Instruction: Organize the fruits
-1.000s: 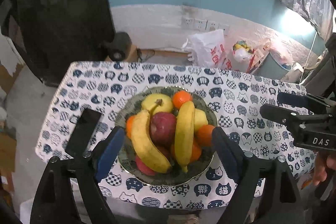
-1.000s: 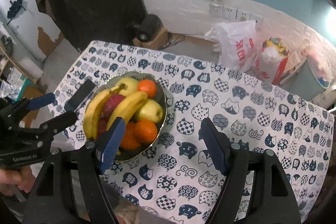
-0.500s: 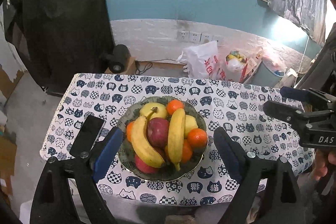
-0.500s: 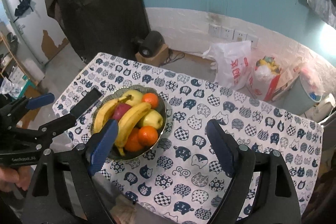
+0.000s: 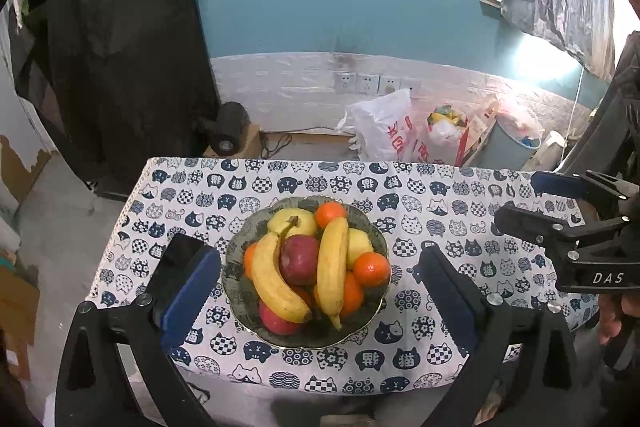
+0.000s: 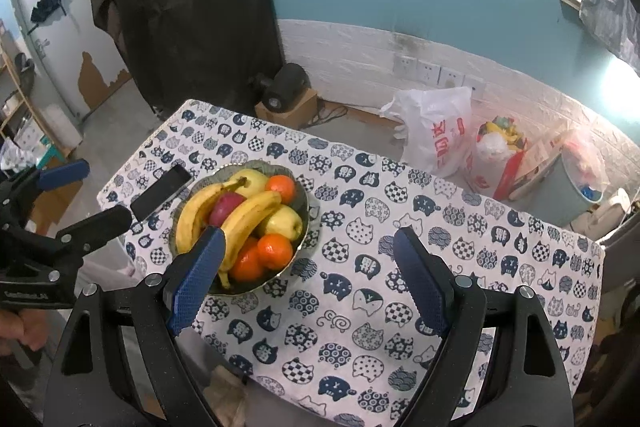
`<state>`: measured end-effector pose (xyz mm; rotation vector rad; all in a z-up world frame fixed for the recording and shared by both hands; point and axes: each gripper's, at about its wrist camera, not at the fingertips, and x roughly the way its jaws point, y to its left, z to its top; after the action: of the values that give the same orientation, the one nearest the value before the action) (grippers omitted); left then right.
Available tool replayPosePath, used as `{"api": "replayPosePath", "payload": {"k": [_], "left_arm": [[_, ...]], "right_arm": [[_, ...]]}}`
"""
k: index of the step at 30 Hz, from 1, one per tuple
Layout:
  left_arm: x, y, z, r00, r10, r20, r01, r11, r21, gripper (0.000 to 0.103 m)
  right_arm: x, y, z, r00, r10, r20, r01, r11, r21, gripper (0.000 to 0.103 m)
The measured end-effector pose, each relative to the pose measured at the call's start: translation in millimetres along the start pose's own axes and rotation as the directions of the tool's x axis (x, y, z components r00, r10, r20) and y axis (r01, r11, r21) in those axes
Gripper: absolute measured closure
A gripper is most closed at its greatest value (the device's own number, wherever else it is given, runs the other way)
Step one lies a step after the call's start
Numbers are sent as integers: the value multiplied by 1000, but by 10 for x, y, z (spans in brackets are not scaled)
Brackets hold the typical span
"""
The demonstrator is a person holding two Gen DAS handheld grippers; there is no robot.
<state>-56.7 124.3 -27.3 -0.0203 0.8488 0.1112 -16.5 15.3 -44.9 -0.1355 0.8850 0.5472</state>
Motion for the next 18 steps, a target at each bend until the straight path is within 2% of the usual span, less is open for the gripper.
{"api": "replayPosePath", "payload": {"k": [18], "left_arm": [[-18, -95, -4, 1000, -6, -8, 6, 999, 33, 3]], "right_arm": [[-5, -25, -16, 1000, 0, -1, 0, 1000, 3, 18]]}}
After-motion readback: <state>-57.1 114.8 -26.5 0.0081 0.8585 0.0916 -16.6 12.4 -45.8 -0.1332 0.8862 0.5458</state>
